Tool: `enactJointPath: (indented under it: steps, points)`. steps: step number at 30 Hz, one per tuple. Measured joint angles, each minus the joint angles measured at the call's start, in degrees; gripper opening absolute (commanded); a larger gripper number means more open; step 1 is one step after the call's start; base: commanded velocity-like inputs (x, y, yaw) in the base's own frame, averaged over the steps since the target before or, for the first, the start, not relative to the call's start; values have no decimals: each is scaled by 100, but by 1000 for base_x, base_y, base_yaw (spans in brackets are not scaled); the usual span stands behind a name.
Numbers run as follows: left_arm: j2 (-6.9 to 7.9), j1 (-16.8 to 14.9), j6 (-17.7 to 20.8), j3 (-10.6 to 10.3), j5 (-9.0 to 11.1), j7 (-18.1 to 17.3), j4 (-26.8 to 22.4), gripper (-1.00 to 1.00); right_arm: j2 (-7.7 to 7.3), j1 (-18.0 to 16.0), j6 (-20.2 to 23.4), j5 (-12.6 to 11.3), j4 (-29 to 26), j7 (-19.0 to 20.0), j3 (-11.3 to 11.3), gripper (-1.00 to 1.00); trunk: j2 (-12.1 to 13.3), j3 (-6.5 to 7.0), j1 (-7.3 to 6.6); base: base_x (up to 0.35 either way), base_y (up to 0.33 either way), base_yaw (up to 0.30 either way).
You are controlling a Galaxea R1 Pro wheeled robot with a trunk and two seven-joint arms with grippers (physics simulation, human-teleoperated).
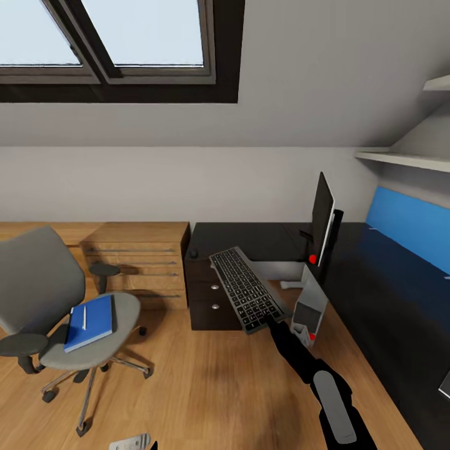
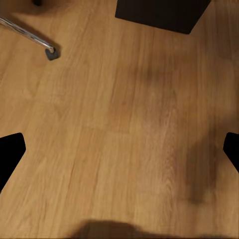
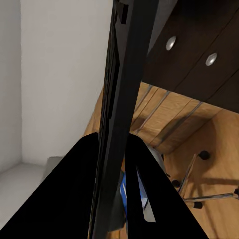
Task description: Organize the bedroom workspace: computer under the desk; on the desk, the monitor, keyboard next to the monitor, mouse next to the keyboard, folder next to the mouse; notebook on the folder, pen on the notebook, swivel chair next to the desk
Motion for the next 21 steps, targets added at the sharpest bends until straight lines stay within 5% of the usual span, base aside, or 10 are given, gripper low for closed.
enactJointPath:
  steps: [17, 21]
  points:
    - [0, 0, -1, -9, -1, 6, 0, 100, 3, -1, 3, -11, -11, 40, 0, -100, 682, 306, -375, 318, 0, 0]
    - [0, 0, -1, -12, -1, 9, 0, 100, 7, -2, -9, -305, 3, 46, -2, -100, 843, 377, -463, 333, 0, 0]
